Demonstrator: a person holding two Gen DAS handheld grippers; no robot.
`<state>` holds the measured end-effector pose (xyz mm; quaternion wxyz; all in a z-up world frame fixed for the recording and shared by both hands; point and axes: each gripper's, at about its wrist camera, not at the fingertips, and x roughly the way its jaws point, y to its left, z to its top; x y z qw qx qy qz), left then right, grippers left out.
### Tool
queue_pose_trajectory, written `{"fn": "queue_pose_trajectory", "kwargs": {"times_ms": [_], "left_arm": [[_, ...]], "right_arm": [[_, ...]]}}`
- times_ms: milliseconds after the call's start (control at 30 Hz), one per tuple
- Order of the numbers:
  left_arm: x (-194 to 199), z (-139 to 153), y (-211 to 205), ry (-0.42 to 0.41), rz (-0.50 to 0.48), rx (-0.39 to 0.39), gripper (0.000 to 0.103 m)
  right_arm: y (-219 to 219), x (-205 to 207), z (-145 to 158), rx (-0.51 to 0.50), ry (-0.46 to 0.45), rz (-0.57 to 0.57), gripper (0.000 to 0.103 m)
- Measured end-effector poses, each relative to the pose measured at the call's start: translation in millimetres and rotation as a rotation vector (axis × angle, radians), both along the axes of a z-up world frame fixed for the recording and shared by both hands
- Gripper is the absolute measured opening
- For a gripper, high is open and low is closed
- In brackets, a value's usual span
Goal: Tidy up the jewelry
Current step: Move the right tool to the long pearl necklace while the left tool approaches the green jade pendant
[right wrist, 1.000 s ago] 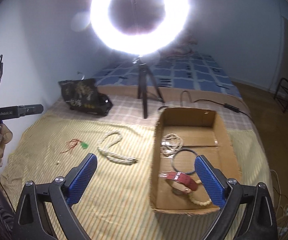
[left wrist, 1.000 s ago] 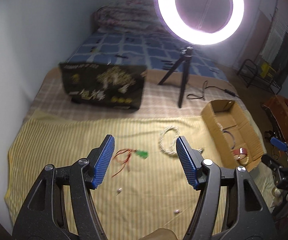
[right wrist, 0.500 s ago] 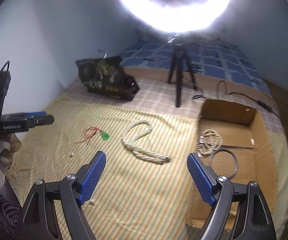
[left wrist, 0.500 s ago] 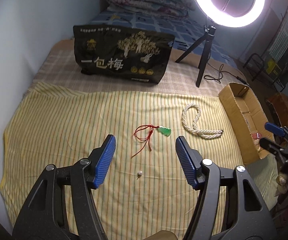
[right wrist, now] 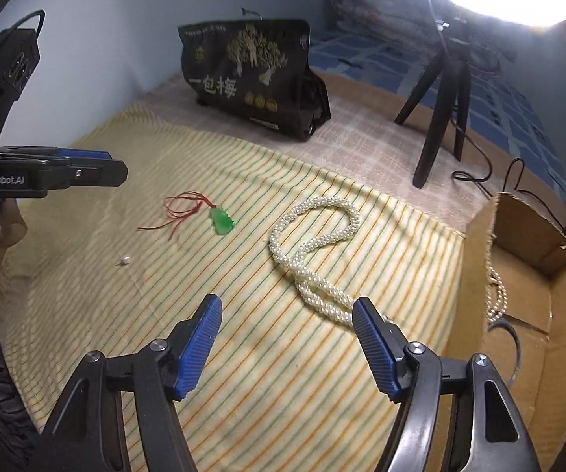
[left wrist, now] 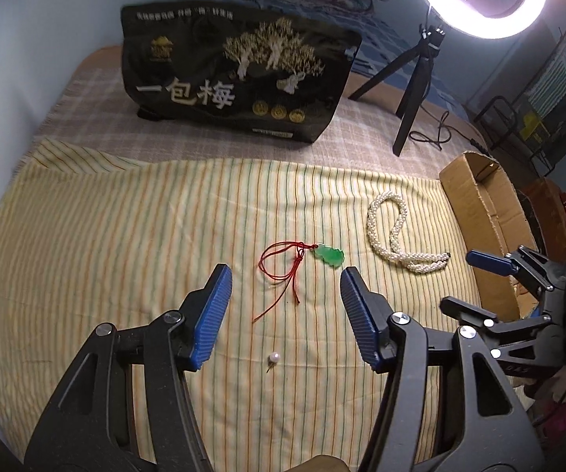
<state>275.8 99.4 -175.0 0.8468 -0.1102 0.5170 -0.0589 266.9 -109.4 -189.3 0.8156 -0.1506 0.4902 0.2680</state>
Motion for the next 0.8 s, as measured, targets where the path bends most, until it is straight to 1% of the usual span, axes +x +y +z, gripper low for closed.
{"fn": "queue_pose_trajectory", "kwargs": {"times_ms": [200, 267, 300, 400, 567, 767, 800], "left_arm": [[16.3, -19.8, -7.1, 0.032, -0.046, -0.007, 0.060], [21.3, -27.2, -8.0, 0.048, -0.047, -0.011, 0.060], [24.5, -31.1, -8.8, 0.056, -0.049, -0.015, 0.060], [30.9, -38.7, -13.9, 0.066, -0.065, -0.020, 0.060], [35.5, -46.5, -25.8, 0.077, -0.110, -0.005, 0.060], [40.4, -55.4, -26.6, 0.103, -0.101, -0.031, 0.060], [41.3, -56.5, -26.9, 0.104, -0.100, -0.029, 0.060]], "right_arm": [[8.9, 17.9, -14.7, -0.007, 0.029, 0.007, 0.071], [11.7, 21.9, -18.4, -0.016, 0.039, 0.011, 0.071], [13.6, 24.6, -21.4, -0.021, 0.046, 0.015, 0.071], [18.7, 30.2, -30.3, -0.041, 0.064, 0.024, 0.077], [25.8, 34.6, -42.8, -0.078, 0.071, 0.040, 0.077], [33.9, 44.1, -53.6, -0.103, 0.073, 0.045, 0.077], [35.1, 45.4, -55.2, -0.107, 0.074, 0.046, 0.075]]}}
